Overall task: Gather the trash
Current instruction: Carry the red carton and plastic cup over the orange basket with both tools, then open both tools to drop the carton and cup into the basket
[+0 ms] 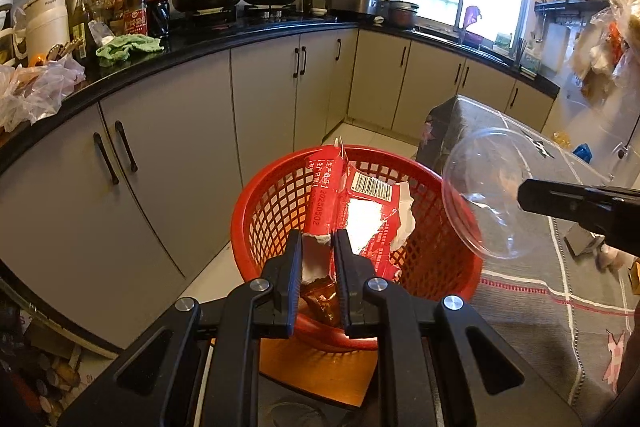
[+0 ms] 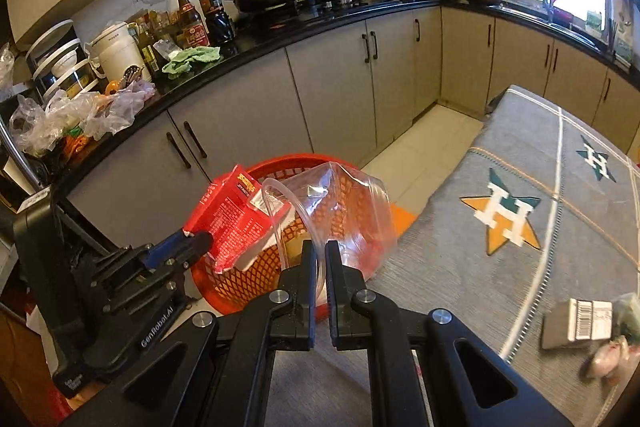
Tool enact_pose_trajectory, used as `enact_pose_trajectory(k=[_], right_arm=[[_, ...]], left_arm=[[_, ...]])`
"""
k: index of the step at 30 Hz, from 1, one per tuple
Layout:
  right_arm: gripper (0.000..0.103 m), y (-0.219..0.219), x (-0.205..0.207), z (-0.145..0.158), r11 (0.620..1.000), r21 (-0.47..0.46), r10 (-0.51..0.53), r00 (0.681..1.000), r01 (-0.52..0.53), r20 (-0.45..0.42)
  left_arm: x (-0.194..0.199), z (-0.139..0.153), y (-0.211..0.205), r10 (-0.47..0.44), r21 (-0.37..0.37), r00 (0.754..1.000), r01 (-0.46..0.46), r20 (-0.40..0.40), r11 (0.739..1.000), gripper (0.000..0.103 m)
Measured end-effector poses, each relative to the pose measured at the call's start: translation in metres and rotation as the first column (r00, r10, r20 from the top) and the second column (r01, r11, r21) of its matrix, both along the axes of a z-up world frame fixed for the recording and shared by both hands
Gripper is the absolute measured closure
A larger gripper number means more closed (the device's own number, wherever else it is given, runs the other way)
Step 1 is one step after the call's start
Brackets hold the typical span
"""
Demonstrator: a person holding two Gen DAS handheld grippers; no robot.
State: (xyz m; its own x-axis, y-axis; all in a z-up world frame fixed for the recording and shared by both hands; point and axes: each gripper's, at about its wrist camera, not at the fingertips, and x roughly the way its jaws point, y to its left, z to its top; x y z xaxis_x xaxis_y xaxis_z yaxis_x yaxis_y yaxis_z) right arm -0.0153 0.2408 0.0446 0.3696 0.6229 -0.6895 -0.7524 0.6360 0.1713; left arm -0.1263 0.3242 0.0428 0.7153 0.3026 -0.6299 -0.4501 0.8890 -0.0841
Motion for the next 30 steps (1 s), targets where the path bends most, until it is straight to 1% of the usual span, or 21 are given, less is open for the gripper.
enact_pose_trajectory(k=[11,14,15,16,17,18,19,26,30], right_arm=[[0.097,0.019,0.015,-0.009,1.000,-0.013,-0.006,1.000,0.005,-0.020],[0.097,0.022,0.016,-0.010,1.000,-0.011,-0.005,1.000,0.005,-0.022],[0.096,0.022,0.016,-0.011,1.000,-0.011,-0.004,1.000,0.004,-0.024],[0.089,0.023,0.016,-0.011,1.000,-0.009,-0.001,0.999,0.001,-0.033],[0.077,0.022,0.017,-0.011,1.000,-0.005,0.000,0.999,0.000,-0.040],[0.072,0.022,0.017,-0.011,1.000,0.002,0.000,0.999,0.000,-0.044],[0.070,0.021,0.017,-0.011,1.000,0.007,-0.002,0.999,0.002,-0.040],[0.070,0.004,0.015,-0.004,0.999,0.034,-0.024,0.999,0.025,-0.038],[0.070,-0.015,0.010,-0.002,0.998,0.041,-0.052,0.998,0.053,-0.033]], left_arm=[[0.006,-0.004,0.005,0.007,-0.006,1.000,-0.007,-0.014,1.000,0.087],[0.006,-0.005,0.005,0.011,-0.005,1.000,-0.011,-0.012,1.000,0.077],[0.006,-0.005,0.006,0.011,-0.008,1.000,-0.012,-0.011,1.000,0.075],[0.006,-0.004,0.006,0.013,-0.008,1.000,-0.013,-0.010,1.000,0.075],[0.005,-0.004,0.006,0.014,-0.008,1.000,-0.014,-0.010,1.000,0.070],[0.005,-0.004,0.007,0.016,-0.009,1.000,-0.016,-0.009,1.000,0.065],[0.004,-0.003,0.007,0.019,-0.009,1.000,-0.019,-0.006,1.000,0.064],[0.000,0.003,0.000,0.007,-0.014,1.000,-0.007,0.008,1.000,0.062],[-0.002,0.010,-0.014,-0.019,0.000,1.000,0.019,0.022,1.000,0.058]])
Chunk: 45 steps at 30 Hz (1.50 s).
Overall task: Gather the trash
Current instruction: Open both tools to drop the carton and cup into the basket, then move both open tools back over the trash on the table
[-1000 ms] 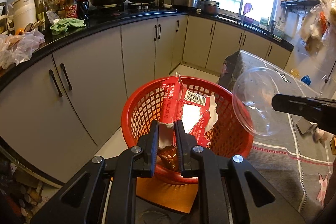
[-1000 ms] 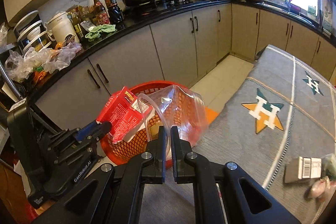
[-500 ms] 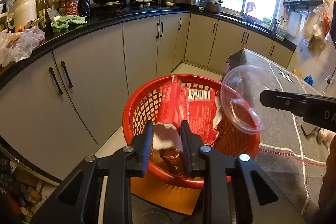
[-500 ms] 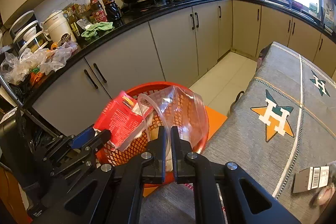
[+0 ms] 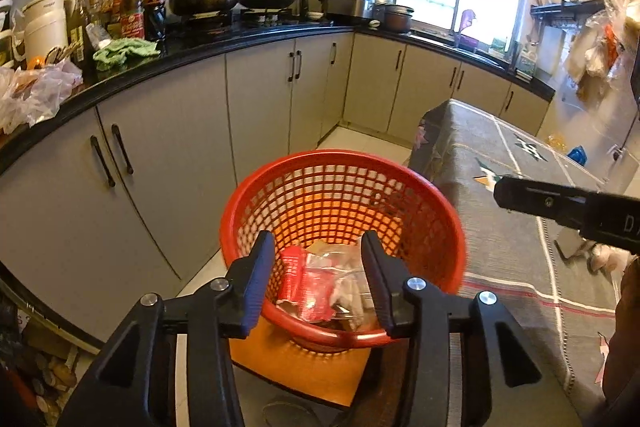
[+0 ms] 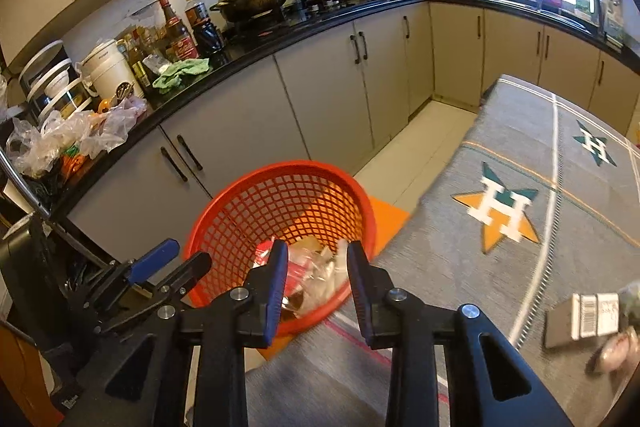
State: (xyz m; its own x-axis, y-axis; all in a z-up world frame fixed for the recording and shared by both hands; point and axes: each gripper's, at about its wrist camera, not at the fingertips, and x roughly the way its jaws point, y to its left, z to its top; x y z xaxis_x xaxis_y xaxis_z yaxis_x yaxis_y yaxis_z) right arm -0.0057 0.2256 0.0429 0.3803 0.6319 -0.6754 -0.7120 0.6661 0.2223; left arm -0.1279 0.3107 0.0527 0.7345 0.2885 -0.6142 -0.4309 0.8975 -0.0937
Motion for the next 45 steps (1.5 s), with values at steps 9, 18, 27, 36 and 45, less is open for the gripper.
enact_pose_trajectory(k=[9,18,27,36,45], right_arm=[[0.070,-0.057,-0.009,-0.002,0.998,0.018,-0.067,0.998,0.067,-0.022],[0.070,-0.129,-0.014,-0.002,0.985,0.056,-0.158,0.986,0.160,-0.046],[0.067,-0.237,-0.015,-0.003,0.939,0.100,-0.325,0.944,0.330,-0.063],[0.062,-0.382,-0.003,-0.016,0.796,0.113,-0.582,0.803,0.595,-0.130],[0.062,-0.457,0.014,-0.032,0.698,0.113,-0.684,0.705,0.708,-0.187]], left_arm=[[0.003,0.010,-0.039,-0.077,0.010,0.997,0.077,0.006,0.997,0.056],[0.011,0.016,-0.099,-0.197,0.046,0.980,0.197,-0.012,0.979,0.053],[0.025,0.017,-0.161,-0.324,0.070,0.945,0.326,-0.041,0.943,0.052],[0.052,0.017,-0.201,-0.420,0.064,0.904,0.425,-0.079,0.903,0.044],[0.107,0.022,-0.226,-0.472,0.014,0.875,0.476,-0.109,0.879,0.038]])
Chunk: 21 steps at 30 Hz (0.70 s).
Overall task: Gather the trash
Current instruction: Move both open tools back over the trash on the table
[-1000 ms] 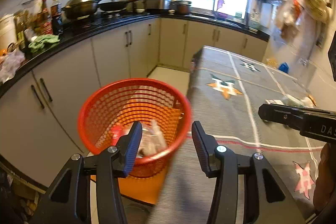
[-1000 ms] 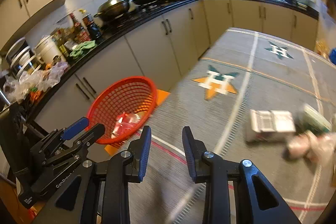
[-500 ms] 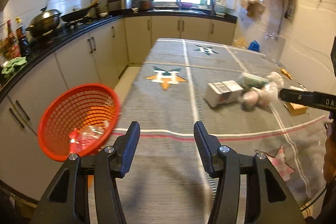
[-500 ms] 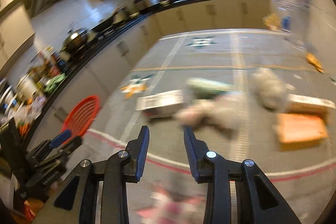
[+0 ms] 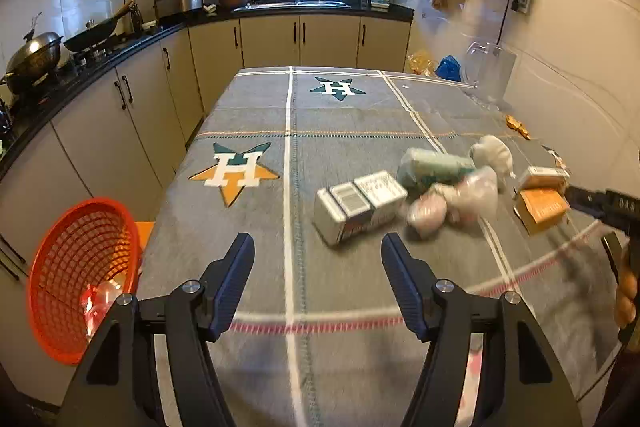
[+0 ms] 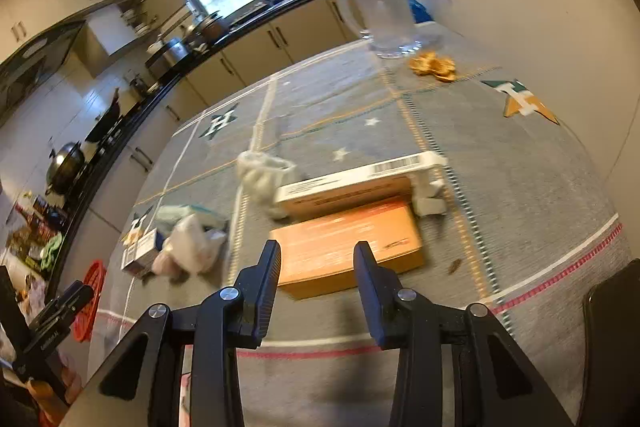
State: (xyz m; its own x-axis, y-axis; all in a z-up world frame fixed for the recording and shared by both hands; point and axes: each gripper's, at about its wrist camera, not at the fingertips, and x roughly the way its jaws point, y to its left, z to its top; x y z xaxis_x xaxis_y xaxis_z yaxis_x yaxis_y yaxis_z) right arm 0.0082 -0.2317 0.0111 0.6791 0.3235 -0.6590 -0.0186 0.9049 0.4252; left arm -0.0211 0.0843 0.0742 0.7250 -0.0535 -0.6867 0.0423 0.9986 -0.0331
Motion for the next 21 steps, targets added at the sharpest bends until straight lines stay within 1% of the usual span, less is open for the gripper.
enact_pose_trajectory(k=[3,6,11,14,18,21], right_arm=[[0.062,-0.013,0.005,-0.008,1.000,0.018,-0.022,0.999,0.023,-0.023],[0.062,-0.019,0.010,-0.014,0.999,0.029,-0.027,0.999,0.028,-0.036],[0.062,-0.020,0.011,-0.013,0.999,0.033,-0.025,0.999,0.026,-0.030],[0.062,-0.025,0.012,-0.013,0.999,0.033,-0.033,0.999,0.033,-0.027],[0.062,-0.029,0.013,-0.014,0.999,0.034,-0.042,0.999,0.043,-0.025],[0.062,-0.029,0.012,-0.014,0.998,0.030,-0.045,0.999,0.046,-0.021]], left_arm=[[0.021,-0.002,-0.001,0.000,-0.019,1.000,-0.001,-0.022,1.000,0.038],[0.039,-0.005,-0.004,-0.005,-0.017,0.999,0.004,-0.036,1.000,0.038],[0.064,-0.013,-0.007,0.003,0.001,0.999,-0.003,-0.044,1.000,0.038],[0.075,-0.016,-0.004,-0.007,-0.034,0.999,0.005,-0.046,0.999,0.038],[0.088,-0.020,0.000,-0.027,-0.096,0.997,0.020,-0.073,0.995,0.038],[0.094,-0.022,-0.001,-0.041,-0.121,0.995,0.030,-0.089,0.992,0.038]])
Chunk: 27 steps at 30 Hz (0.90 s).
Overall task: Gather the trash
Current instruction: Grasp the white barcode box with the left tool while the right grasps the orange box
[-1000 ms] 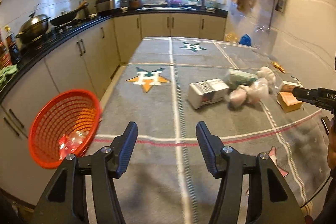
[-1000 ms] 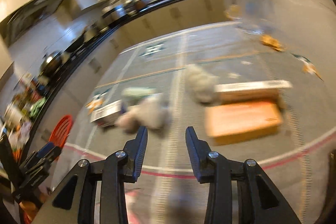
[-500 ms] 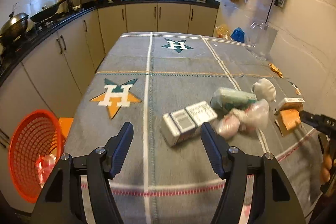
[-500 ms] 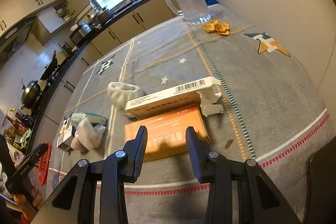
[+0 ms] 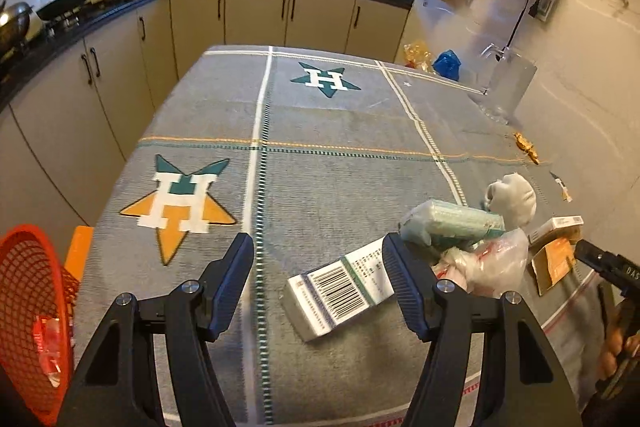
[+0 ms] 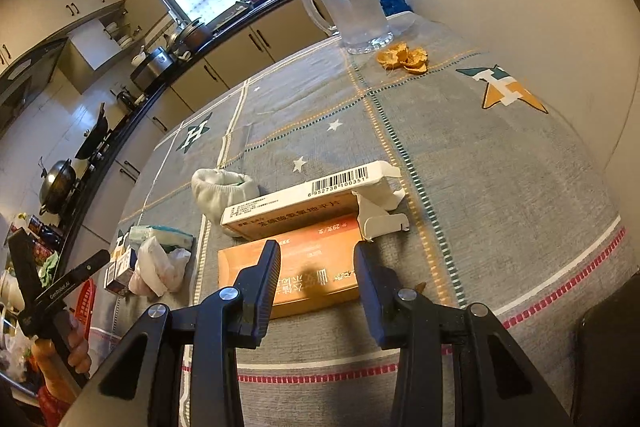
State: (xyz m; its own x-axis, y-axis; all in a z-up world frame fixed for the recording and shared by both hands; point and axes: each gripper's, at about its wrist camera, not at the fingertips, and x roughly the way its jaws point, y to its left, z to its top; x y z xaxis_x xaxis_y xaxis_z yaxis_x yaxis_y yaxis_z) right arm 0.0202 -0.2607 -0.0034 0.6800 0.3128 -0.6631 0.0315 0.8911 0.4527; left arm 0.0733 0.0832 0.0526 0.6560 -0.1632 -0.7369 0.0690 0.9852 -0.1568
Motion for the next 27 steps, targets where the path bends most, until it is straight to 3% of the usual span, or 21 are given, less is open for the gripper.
enact_pose_trajectory(k=[5,14,18,21,23,27], right_arm=[[0.062,-0.005,-0.001,-0.001,1.000,0.002,-0.015,1.000,0.015,0.000],[0.061,0.001,0.000,-0.013,0.999,0.039,0.022,0.999,-0.020,-0.045],[0.061,0.023,-0.012,-0.012,0.987,0.075,0.145,0.988,-0.141,-0.054],[0.061,0.047,-0.024,-0.007,0.952,0.095,0.295,0.954,-0.290,-0.046],[0.061,0.055,-0.032,0.002,0.947,0.028,0.321,0.947,-0.320,-0.029],[0.047,0.054,-0.030,0.017,0.960,-0.102,0.265,0.964,-0.262,0.020]], left_arm=[[0.005,-0.007,-0.007,-0.042,-0.015,0.999,0.042,-0.033,0.999,0.038],[-0.018,-0.018,-0.033,-0.185,0.095,0.981,0.190,-0.054,0.977,0.037],[-0.034,-0.021,-0.040,-0.233,0.140,0.970,0.240,-0.063,0.961,0.037],[-0.038,-0.019,-0.040,-0.237,0.160,0.970,0.242,-0.054,0.957,0.037],[-0.035,-0.017,-0.039,-0.225,0.157,0.973,0.230,-0.049,0.961,0.038],[-0.025,-0.020,-0.036,-0.189,0.135,0.980,0.196,-0.060,0.971,0.037]])
